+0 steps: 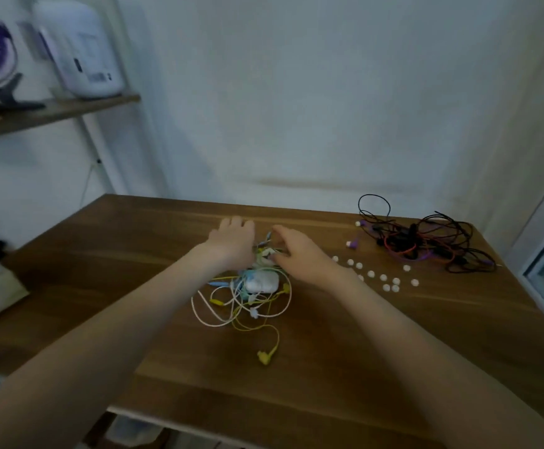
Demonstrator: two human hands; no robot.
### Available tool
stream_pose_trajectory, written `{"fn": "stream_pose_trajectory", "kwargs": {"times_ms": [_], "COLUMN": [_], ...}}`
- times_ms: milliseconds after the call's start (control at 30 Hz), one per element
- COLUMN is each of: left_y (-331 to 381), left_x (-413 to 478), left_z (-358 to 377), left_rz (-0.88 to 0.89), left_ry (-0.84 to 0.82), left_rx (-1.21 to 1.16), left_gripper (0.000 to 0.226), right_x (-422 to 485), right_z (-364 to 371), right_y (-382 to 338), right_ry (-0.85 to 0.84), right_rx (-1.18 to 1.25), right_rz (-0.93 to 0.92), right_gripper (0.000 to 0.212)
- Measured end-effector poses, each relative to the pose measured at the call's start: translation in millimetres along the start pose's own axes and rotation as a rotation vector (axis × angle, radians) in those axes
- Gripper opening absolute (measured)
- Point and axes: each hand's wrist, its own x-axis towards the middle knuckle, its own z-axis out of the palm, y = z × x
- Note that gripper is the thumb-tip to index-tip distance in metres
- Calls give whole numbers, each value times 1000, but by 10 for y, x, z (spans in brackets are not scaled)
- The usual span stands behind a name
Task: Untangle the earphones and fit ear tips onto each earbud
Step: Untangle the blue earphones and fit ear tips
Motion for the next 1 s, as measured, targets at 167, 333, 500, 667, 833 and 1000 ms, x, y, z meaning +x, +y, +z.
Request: {"fn": "stream_pose_trajectory", "kwargs": {"times_ms": [167, 333, 500, 667, 833, 1000], "left_y": [-286, -278, -170, -251, -518, -611], "left_x": [21, -103, -152, -196, -266, -251], "left_z": [15, -196, -553, -956, -985, -863], "left_rz": [18, 250, 284, 231, 226, -37], "left_ry": [25, 269, 400, 596, 689, 450], "left_rx": [-119, -763, -1465, -1615, -161, 250], "left_gripper": [43, 34, 26, 30, 46, 46], "right_x": [130, 188, 278, 244, 316, 368], "right_z": [43, -46, -49, -96, -317, -556], "right_y": [-141, -319, -518, -532, -448, -664], "right_ry": [-7, -95, -84, -93, 80, 119], "right_rx": [-23, 596, 766, 475, 540, 615], "right_rz": [-13, -45, -14, 8, 52, -63], "right_gripper": [68, 50, 23, 35, 29, 28]}}
